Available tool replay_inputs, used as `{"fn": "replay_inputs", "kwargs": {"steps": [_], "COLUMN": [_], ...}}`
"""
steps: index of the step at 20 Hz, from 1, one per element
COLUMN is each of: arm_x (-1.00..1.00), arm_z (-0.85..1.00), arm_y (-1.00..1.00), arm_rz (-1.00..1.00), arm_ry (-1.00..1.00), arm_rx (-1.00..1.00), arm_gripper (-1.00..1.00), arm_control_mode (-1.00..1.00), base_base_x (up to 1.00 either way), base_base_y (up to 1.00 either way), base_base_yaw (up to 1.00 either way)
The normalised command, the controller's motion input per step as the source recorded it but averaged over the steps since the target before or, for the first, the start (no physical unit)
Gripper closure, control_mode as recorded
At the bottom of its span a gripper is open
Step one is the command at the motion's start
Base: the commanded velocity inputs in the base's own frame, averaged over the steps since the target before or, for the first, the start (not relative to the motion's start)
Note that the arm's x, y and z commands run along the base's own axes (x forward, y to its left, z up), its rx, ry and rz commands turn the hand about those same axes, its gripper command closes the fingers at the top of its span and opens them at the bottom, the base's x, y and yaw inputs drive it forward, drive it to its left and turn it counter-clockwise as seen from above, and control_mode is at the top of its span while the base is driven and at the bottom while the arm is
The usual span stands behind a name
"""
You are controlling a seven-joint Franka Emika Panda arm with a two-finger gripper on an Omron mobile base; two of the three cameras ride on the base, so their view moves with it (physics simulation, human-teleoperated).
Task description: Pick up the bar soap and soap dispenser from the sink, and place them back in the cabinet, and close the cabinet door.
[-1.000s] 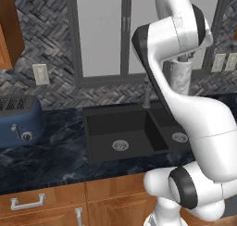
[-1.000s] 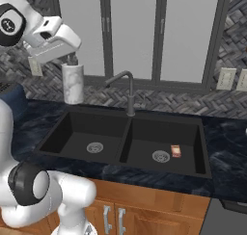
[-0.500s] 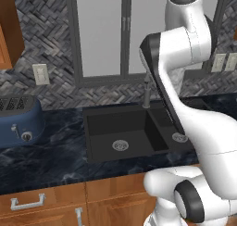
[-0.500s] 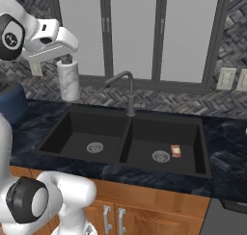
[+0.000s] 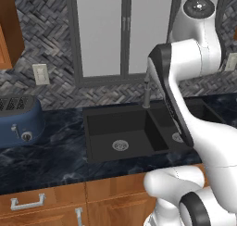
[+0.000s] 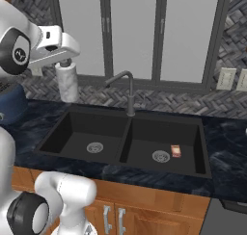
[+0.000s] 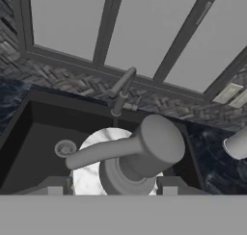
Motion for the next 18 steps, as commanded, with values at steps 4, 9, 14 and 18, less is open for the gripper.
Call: {"fn": "replay_inputs", "kwargs": {"steps": [4,9,14,18], "arm_x": [0.0,0.0,0.0,0.0], "arm_z": [0.0,0.0,0.0,0.0], "arm_y": [0.02,0.0,0.0,0.0], "arm_rz": [0.06,0.04,0.01,0.0], "arm_ry": [0.0,0.0,0.0,0.0], "arm_rx": [0.0,0.0,0.0,0.0], "arm_gripper": [1.0,1.0,1.0,1.0], "arm_control_mode": [-1.0,-1.0,-1.0,-1.0], "base_base_x": [0.0,0.0,0.0,0.0], "base_base_y": [0.0,0.0,0.0,0.0], "base_base_yaw": [0.0,0.0,0.0,0.0]}}
